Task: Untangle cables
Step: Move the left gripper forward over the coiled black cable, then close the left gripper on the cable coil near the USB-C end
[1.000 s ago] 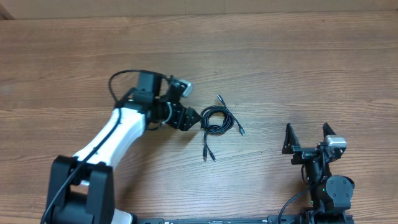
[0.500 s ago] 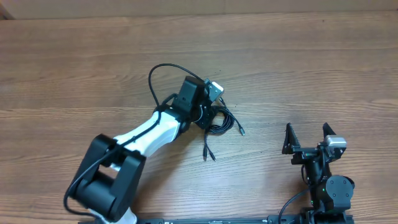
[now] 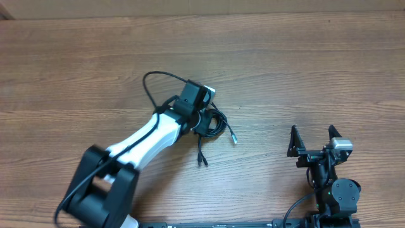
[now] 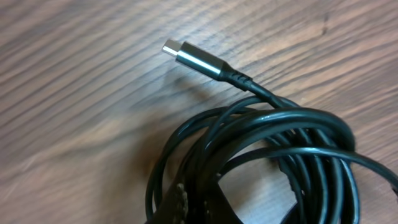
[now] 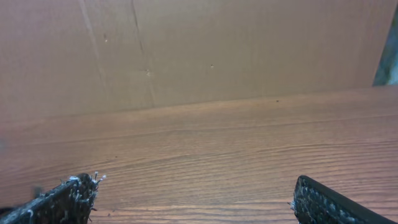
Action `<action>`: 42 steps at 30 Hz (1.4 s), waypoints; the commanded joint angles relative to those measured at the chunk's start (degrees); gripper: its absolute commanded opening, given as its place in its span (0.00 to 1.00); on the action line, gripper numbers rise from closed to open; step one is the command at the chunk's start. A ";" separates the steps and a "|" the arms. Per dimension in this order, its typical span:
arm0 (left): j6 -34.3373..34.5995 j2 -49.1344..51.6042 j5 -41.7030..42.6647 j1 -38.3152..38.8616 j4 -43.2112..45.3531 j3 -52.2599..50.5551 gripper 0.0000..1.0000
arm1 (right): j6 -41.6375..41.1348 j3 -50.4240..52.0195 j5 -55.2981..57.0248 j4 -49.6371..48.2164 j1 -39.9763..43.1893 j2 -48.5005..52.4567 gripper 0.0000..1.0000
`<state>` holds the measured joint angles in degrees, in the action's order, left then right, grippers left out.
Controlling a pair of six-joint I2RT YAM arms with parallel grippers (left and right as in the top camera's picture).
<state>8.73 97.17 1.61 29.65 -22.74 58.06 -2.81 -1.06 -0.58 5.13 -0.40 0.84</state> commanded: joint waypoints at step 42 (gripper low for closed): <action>17.20 4.48 4.17 0.00 -12.96 1.99 0.51 | -0.20 0.61 0.72 -0.28 0.20 -0.68 1.00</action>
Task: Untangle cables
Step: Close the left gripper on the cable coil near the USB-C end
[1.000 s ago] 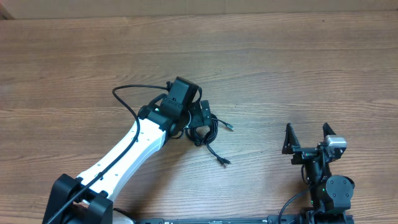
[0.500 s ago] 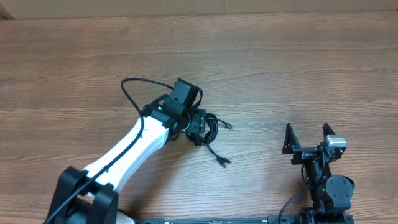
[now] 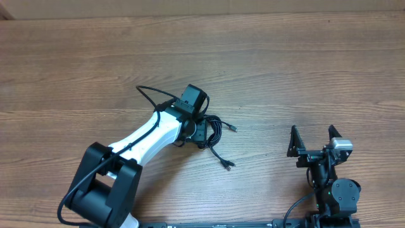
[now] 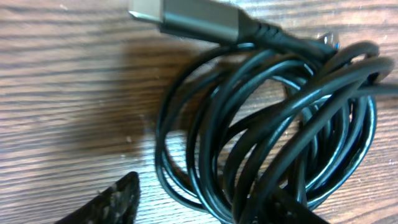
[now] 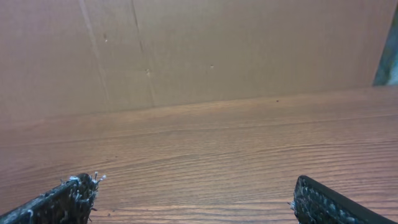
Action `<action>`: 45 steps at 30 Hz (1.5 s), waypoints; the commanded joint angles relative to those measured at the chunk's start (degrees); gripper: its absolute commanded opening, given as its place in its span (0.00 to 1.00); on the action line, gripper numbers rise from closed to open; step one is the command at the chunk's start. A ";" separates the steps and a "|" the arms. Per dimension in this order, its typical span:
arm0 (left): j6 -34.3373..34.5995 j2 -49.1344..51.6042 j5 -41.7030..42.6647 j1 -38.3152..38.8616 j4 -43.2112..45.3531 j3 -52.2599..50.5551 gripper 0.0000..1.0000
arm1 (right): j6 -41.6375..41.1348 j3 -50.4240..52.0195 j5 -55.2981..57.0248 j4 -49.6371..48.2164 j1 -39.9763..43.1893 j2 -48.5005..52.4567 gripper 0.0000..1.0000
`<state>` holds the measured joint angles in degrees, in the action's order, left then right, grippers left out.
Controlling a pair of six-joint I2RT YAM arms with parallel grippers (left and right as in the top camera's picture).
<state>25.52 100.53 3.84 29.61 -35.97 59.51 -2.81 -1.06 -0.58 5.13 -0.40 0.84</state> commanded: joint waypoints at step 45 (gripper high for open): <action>-13.20 -5.92 10.03 -2.32 -13.11 20.46 0.04 | -35.39 0.61 -19.71 -1.86 0.11 -0.68 1.00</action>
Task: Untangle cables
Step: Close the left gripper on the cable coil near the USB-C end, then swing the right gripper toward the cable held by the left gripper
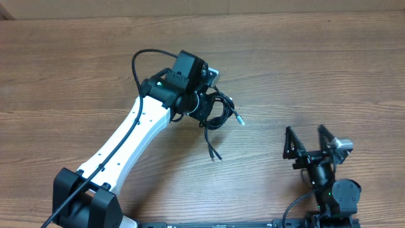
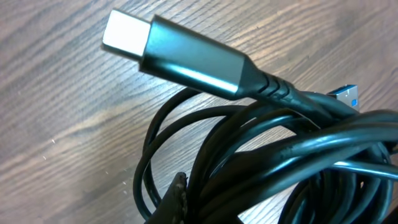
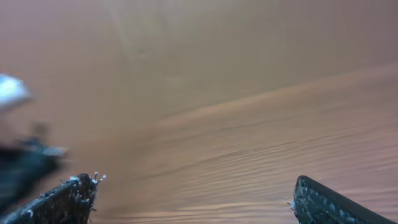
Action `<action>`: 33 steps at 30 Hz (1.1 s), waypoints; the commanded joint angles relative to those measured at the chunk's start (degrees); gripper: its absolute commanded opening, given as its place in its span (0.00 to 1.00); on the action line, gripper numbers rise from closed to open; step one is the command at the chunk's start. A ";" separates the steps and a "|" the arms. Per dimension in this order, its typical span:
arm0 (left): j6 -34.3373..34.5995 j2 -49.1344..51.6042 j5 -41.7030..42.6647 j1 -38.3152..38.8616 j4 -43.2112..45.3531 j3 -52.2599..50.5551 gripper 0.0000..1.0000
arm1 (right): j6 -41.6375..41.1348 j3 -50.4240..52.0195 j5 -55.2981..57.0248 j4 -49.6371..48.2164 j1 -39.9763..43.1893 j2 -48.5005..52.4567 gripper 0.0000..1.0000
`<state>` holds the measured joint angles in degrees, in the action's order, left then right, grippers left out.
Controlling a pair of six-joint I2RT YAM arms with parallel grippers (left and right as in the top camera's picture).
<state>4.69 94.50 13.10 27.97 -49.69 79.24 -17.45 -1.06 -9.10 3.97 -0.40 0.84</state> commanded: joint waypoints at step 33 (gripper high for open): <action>-2.73 0.13 -4.92 -0.52 -3.63 0.72 0.04 | -7.56 -34.42 -53.24 32.24 -0.17 36.44 1.00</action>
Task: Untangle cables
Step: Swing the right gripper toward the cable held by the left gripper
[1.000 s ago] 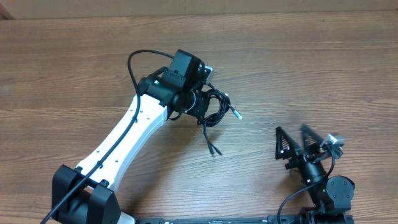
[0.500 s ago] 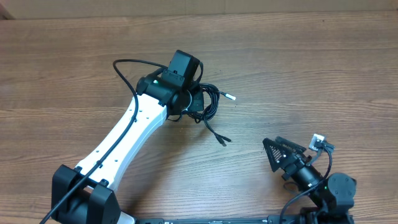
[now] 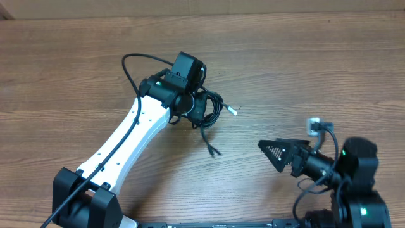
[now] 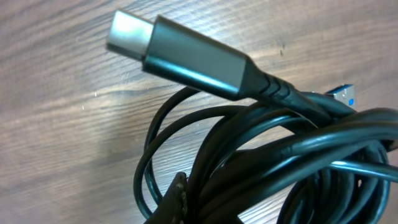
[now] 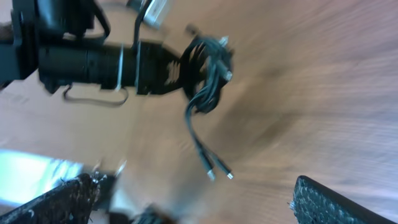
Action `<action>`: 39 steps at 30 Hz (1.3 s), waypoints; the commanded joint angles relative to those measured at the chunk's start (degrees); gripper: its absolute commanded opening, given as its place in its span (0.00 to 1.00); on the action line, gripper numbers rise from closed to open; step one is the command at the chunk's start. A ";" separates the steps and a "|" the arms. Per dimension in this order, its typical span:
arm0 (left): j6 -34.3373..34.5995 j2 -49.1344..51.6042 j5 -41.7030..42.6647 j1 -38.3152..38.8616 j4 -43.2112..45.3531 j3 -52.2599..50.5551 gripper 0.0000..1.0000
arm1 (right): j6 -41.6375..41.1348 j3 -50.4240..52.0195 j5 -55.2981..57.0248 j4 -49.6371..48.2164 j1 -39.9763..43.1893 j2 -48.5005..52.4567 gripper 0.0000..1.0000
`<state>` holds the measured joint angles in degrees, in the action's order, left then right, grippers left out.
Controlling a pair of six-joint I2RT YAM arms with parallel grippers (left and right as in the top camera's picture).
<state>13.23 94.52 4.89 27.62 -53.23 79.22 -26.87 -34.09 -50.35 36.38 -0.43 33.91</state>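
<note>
A tangled bundle of black cable (image 3: 210, 111) hangs from my left gripper (image 3: 197, 113), which is shut on it. A silver connector (image 3: 233, 110) sticks out to the right, and two loose ends (image 3: 212, 151) trail below. The left wrist view shows the coils (image 4: 292, 162), a big grey connector (image 4: 186, 59) and a blue USB plug (image 4: 345, 94), with one fingertip (image 4: 177, 199) pressed on the cable. My right gripper (image 3: 269, 154) is open, right of the bundle and turned toward it. Its wrist view shows the bundle (image 5: 208, 68) and the loose ends (image 5: 217, 171) between its fingers (image 5: 326, 199).
The wooden table (image 3: 316, 69) runs under both arms. A cardboard wall stands along its far edge (image 3: 253, 7). The left arm's white link (image 3: 133, 136) slants from the front left up to the bundle.
My right arm has swung up and turned left, so its camera now faces the cable bundle. The left gripper still holds the bundle, shifted slightly left.
My left gripper was down on the bundle at the table's middle while the right arm rested, open, at the front right. Then the bundle had turned under the left gripper. Then the left arm held it farther back with ends trailing, and now the right gripper faces it.
</note>
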 commanded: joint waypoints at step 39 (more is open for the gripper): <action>70.84 0.11 12.76 -2.69 -3.76 0.74 0.04 | -1.84 -1.40 13.16 -10.91 -23.08 22.64 0.62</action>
<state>75.46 94.52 17.39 25.36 -56.14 79.22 -28.77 -34.20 -47.42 26.94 -20.21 56.64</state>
